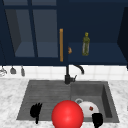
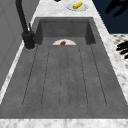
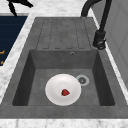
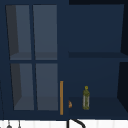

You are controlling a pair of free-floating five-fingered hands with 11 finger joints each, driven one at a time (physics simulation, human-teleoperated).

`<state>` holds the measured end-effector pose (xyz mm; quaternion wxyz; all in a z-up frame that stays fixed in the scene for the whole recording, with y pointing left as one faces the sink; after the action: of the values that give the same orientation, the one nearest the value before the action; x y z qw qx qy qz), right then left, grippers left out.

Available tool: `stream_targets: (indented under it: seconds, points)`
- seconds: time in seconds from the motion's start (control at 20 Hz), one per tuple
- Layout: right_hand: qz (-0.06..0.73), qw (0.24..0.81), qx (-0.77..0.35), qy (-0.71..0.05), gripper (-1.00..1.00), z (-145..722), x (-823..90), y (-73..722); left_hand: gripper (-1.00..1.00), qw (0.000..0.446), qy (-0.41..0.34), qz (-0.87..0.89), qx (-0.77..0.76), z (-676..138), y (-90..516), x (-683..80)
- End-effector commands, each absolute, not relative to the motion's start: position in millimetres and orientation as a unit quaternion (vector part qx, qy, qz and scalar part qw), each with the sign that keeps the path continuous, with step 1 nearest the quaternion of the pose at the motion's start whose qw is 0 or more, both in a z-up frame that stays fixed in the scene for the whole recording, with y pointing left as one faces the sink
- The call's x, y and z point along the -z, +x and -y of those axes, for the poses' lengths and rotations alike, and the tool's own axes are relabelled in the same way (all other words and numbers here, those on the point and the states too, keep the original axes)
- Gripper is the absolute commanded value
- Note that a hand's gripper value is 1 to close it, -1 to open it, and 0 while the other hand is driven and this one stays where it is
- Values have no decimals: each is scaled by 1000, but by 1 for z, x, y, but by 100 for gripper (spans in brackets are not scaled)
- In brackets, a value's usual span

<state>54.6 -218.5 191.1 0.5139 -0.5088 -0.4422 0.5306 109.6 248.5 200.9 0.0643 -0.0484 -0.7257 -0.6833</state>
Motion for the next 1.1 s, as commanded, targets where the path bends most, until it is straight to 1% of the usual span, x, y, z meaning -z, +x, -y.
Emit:
stream_targets:
  seconds: [0.0,0.1,0.15,0.25,0.4,0.55,0.75,0.85,0.9,0.95,1.05]
  points:
    - [442,514,-531,-509,0,218,-191,55,-100,48,-51,707,704,-245,101,-214]
    - [442,514,-530,-509,0,218,-191,55,-100,48,-45,722,689,-248,100,-207]
    - [442,514,-530,-509,0,218,-191,55,-100,62,-47,725,684,-248,104,-208]
    - [443,514,-530,-509,0,218,-191,55,-100,59,-50,725,685,-249,106,-209]
    - [443,514,-530,-509,0,218,-191,55,-100,29,-46,723,689,-243,104,-224]
    - [443,514,-529,-509,0,218,-191,55,-100,18,-50,718,694,-241,106,-241]
    - [443,514,-529,-509,0,218,-191,55,-100,42,-30,720,692,-233,110,-263]
    - [443,514,-529,-509,0,218,-191,55,-100,79,-21,718,691,-229,113,-262]
    - [443,514,-529,-509,0,218,-191,55,-100,85,-31,725,683,-234,115,-260]
    - [443,514,-529,-509,0,218,-191,55,-100,65,-34,732,678,-236,114,-259]
    - [443,514,-529,-509,0,218,-191,55,-100,56,-43,724,686,-233,114,-261]
